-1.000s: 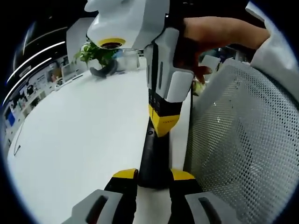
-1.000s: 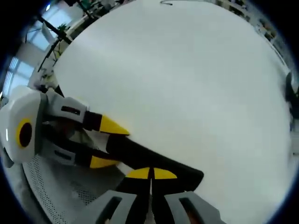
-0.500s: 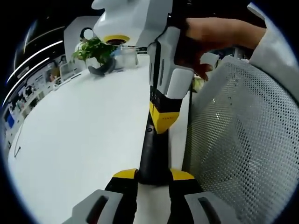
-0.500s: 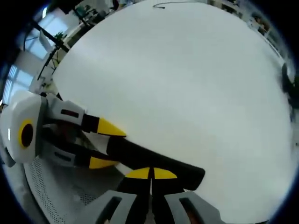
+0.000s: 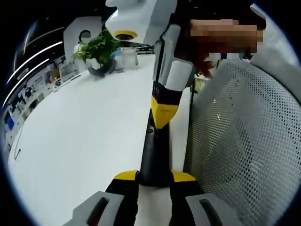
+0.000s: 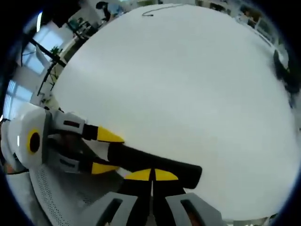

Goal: Press the specified remote control buttons in sequence, fully releasing each button before pressing the next.

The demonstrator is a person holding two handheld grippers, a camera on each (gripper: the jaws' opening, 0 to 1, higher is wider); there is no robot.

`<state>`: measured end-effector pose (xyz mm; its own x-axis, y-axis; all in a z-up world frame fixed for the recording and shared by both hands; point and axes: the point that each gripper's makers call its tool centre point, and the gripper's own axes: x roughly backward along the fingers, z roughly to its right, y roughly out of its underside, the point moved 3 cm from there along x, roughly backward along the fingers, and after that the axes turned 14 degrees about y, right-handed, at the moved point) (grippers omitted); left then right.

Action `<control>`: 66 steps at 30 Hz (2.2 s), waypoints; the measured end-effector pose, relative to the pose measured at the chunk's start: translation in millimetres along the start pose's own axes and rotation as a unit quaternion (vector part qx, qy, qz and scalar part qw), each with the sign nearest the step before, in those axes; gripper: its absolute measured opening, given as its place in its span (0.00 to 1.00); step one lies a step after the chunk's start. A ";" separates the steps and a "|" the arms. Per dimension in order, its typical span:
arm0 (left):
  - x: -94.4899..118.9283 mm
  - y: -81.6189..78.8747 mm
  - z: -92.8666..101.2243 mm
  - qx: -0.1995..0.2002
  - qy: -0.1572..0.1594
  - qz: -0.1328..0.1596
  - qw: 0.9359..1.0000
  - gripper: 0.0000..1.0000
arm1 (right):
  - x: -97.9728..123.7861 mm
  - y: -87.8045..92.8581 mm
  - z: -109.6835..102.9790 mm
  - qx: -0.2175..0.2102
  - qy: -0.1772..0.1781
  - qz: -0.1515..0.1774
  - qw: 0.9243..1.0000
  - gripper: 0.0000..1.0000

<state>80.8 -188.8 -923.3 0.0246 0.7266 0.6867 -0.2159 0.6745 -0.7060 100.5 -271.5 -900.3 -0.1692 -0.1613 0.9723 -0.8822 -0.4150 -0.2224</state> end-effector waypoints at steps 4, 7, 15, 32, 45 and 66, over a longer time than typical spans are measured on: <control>0.0 0.2 -0.2 0.000 0.000 0.001 1.000 0.25 | -2.7 8.0 -2.6 0.007 0.003 -0.015 1.000 0.00; 0.3 0.1 0.0 0.001 -0.001 0.002 1.000 0.25 | -4.1 9.9 -4.1 0.017 0.006 -0.017 1.000 0.00; 0.6 -0.2 -0.2 0.000 0.000 0.004 1.000 0.25 | -5.8 6.1 -4.4 0.022 0.005 -0.013 1.000 0.00; 0.0 -0.2 -1.0 -0.001 0.000 0.008 1.000 0.25 | -9.8 -1.8 -2.5 0.031 0.005 -0.002 1.000 0.00; -0.4 -0.4 -1.7 -0.002 0.001 0.010 1.000 0.25 | -11.6 -3.1 -0.9 -0.004 -0.005 -0.019 1.000 0.00; -0.8 -1.3 -2.4 -0.002 0.001 0.011 1.000 0.25 | -3.8 6.7 -1.2 0.011 0.011 -0.017 1.000 0.00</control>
<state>83.4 -189.9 -923.3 0.0224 0.7415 0.6706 -0.2131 0.6589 -0.7214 94.7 -272.6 -905.4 -0.1481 -0.1274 0.9807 -0.8776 -0.4403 -0.1897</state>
